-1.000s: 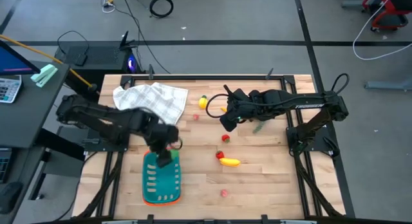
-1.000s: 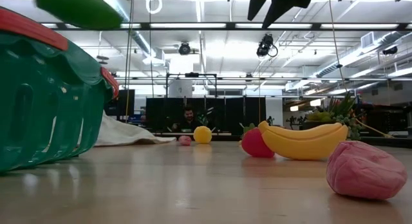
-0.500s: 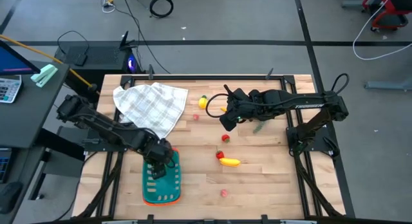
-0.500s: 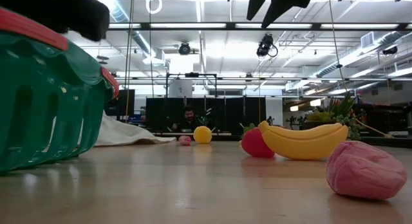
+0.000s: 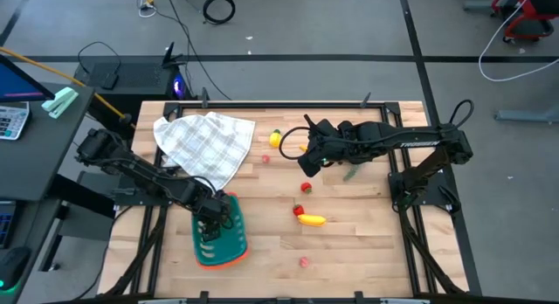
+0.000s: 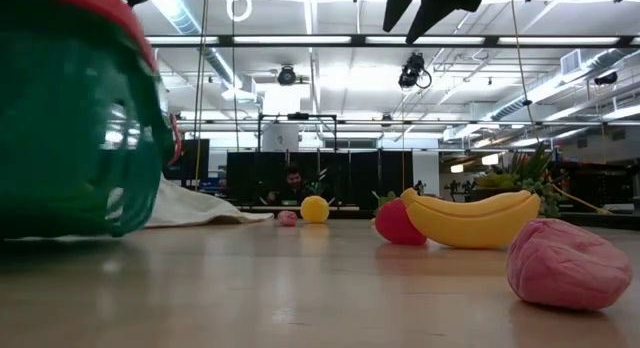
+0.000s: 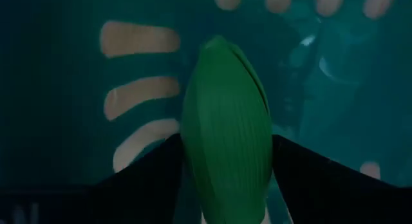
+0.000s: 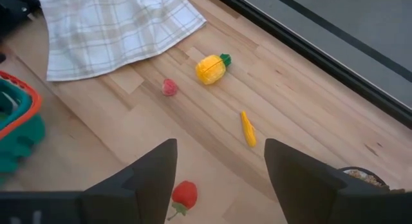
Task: Pick and placing Produce into tupperware
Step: Put the green corn into the blue basket, then put the yellow banana into the blue basket
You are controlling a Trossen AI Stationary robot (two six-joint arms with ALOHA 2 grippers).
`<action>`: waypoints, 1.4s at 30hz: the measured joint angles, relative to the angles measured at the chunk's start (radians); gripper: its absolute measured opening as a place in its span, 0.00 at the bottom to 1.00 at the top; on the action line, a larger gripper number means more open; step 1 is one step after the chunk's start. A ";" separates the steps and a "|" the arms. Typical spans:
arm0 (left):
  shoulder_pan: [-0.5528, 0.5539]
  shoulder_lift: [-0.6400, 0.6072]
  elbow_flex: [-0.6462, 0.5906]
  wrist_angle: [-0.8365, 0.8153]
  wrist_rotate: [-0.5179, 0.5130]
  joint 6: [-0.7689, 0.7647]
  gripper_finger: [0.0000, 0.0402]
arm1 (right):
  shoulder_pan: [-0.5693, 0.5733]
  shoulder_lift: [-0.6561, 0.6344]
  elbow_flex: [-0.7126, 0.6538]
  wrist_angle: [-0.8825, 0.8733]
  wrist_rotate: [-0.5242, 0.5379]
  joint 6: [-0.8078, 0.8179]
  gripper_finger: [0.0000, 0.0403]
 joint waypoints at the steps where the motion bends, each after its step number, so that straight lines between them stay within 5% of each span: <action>1: 0.000 0.000 0.000 0.001 -0.001 0.000 0.59 | 0.000 0.000 0.000 0.000 0.000 0.000 0.60; 21: 0.012 0.001 0.188 -0.006 0.001 -0.052 0.64 | 0.001 0.000 0.000 0.002 0.000 -0.091 0.60; 25: 0.035 0.001 0.283 -0.015 0.001 -0.004 0.62 | 0.003 0.000 0.000 -0.001 -0.133 -0.197 0.60; 31: 0.094 0.001 0.455 -0.181 -0.017 0.150 0.60 | 0.073 0.010 -0.001 -0.001 -0.543 -0.318 0.60; 42: 0.232 0.002 0.676 -0.234 -0.108 0.358 0.58 | 0.227 0.019 -0.274 0.260 -0.553 -0.207 0.60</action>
